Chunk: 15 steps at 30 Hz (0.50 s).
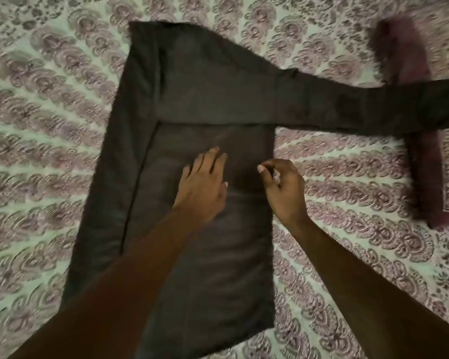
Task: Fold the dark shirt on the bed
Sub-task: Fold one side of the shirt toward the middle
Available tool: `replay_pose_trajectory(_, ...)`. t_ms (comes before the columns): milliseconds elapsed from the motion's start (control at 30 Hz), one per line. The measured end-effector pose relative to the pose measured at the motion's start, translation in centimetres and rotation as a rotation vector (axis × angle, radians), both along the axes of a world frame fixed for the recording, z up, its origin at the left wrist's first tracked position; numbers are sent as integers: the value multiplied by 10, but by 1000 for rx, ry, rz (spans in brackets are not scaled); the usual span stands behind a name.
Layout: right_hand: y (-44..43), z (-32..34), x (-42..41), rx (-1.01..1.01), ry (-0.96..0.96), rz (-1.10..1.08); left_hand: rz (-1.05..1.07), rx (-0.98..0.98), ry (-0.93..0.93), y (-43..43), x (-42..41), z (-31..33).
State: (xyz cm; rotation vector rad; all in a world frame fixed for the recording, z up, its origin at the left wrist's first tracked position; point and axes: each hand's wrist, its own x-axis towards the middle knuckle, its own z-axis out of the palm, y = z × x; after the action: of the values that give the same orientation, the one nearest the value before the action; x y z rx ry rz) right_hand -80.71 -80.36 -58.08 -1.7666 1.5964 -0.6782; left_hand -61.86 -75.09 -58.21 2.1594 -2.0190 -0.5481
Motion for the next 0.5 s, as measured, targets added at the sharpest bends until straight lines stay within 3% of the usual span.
replay_pose_trajectory(300,-141,-9,-97,53,37,-407,-66,146,-85,-157,-63,-23)
replay_pose_trajectory(500,-210,-12,-125,62,332,-562,5,92,-36,-145,-72,-53)
